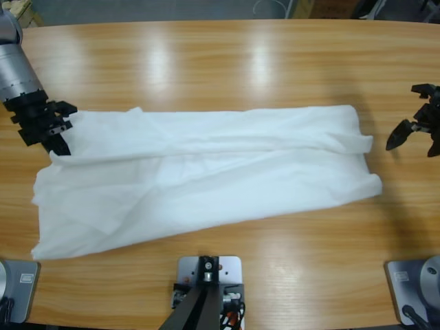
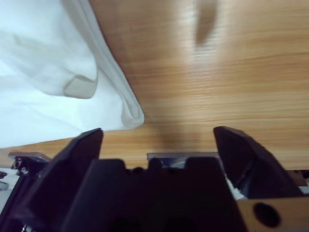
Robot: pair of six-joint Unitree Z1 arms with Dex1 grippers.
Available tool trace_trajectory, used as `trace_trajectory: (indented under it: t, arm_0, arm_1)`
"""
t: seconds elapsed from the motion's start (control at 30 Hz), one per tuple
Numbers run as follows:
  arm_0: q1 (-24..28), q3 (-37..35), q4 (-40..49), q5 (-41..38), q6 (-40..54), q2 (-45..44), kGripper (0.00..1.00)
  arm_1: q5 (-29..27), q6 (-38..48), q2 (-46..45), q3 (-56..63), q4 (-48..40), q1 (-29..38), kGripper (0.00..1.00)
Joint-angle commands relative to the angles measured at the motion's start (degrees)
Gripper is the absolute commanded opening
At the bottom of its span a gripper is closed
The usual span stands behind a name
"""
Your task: Fold clothes
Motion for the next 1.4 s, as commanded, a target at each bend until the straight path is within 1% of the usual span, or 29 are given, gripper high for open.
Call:
trace_trajectory:
  t: [0.03,0.13,0.27,0.43,0.53,0.57,0.6,0.63,0.73,0.8,0.87,1.0,1.4]
  arm_0:
    - [0.40,2.00,-1.09,-0.23,-0.09,-2.02,0.999]
    - [-1.54,1.87,-2.32,1.91,-0.16,-6.36,1.000]
    - [-3.66,1.96,-3.62,4.04,-1.58,-11.09,1.000]
    - [-4.77,1.17,-5.29,3.74,-2.46,-19.06,0.994]
    - [-6.79,1.65,-6.01,3.42,-2.50,-23.36,0.987]
    - [-7.44,2.01,-6.14,3.42,-2.50,-24.59,0.964]
    - [-7.79,2.72,-6.57,3.37,-2.50,-25.56,0.927]
    - [-7.85,3.63,-7.10,3.13,-2.50,-26.21,0.913]
    - [-8.16,9.87,-11.94,2.72,-2.50,-28.09,0.913]
    - [-9.09,13.04,-14.68,2.76,-2.50,-27.95,0.913]
    - [-9.85,13.07,-15.31,2.90,-2.50,-26.98,0.913]
    - [-10.10,13.12,-16.00,3.65,-2.41,-21.62,0.913]
    - [-11.27,13.81,-17.53,3.78,-2.46,-20.37,0.913]
  arm_1:
    - [1.75,0.51,-5.08,-4.72,1.50,0.96,1.000]
    - [3.22,0.68,-4.93,-9.10,2.15,5.20,1.000]
    - [4.60,0.84,-1.46,-14.55,2.38,13.53,1.000]
    - [6.49,2.37,6.89,-23.50,2.13,24.25,1.000]
    - [8.34,2.53,12.11,-28.73,2.20,28.45,1.000]
    - [8.87,2.53,13.57,-30.37,2.13,29.81,1.000]
    - [9.36,2.53,15.55,-32.85,2.13,31.70,1.000]
    - [10.01,2.53,17.21,-35.11,2.18,33.23,1.000]
    - [11.21,2.74,22.11,-43.11,4.59,37.49,1.000]
    - [11.14,2.79,25.34,-49.12,7.68,39.46,1.000]
    - [11.38,2.99,28.40,-54.57,10.43,40.48,1.000]
    - [13.02,3.25,33.57,-61.24,14.14,42.32,1.000]
    - [15.81,3.32,39.30,-64.82,14.87,46.68,1.000]
